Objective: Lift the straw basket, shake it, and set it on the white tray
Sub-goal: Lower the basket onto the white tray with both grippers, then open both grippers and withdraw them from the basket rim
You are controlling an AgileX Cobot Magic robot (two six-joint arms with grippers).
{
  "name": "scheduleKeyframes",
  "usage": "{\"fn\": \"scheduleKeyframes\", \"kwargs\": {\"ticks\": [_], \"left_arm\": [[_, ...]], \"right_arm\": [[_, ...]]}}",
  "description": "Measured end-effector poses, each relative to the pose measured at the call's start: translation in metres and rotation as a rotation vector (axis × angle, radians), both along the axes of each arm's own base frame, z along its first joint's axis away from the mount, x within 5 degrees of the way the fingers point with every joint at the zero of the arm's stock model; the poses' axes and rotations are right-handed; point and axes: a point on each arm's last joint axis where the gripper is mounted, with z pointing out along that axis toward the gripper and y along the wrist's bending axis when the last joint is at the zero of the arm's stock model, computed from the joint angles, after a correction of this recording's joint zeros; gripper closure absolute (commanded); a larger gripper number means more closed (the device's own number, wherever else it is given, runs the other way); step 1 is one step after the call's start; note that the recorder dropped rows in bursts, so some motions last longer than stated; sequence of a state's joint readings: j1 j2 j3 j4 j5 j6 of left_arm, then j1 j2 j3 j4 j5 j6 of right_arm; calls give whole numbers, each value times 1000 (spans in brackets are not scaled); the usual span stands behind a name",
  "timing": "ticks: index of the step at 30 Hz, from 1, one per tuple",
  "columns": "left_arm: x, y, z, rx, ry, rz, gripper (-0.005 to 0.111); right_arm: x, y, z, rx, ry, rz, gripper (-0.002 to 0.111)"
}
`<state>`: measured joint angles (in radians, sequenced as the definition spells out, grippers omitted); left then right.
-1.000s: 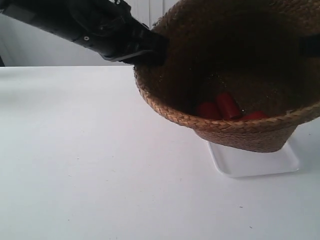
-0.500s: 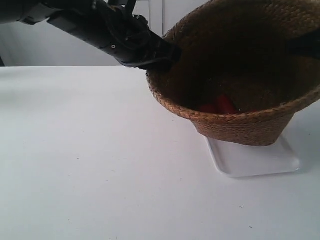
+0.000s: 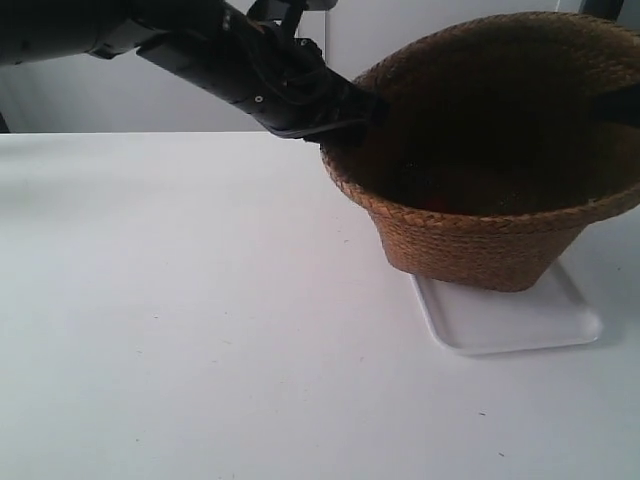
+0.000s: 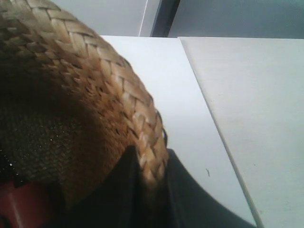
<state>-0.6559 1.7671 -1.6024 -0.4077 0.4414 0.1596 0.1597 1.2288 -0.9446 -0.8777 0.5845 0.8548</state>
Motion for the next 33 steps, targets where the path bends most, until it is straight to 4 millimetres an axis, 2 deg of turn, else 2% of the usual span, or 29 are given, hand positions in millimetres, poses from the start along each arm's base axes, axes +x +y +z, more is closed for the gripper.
{"fn": "scheduleKeyframes", "kwargs": {"ticks": [8, 11, 14, 20, 23, 28, 33], "left_arm": [[10, -13, -20, -4, 50, 4, 107], [10, -13, -19, -11, 47, 6, 105], [11, -14, -18, -17, 38, 11, 93], [13, -13, -18, -13, 12, 15, 51], [13, -13, -17, -12, 4, 14, 36], [16, -10, -17, -6, 4, 22, 31], [18, -9, -10, 4, -32, 14, 31]], "right_arm": [[2, -8, -6, -14, 46, -22, 108], [7, -8, -10, -16, 63, -24, 106], [14, -7, -17, -22, 84, -13, 93], [20, -11, -25, -72, 124, -11, 55], [19, -13, -25, -97, 137, -27, 43], [15, -16, -15, -104, 114, -46, 37], [5, -17, 9, -88, 6, -21, 37]]}}
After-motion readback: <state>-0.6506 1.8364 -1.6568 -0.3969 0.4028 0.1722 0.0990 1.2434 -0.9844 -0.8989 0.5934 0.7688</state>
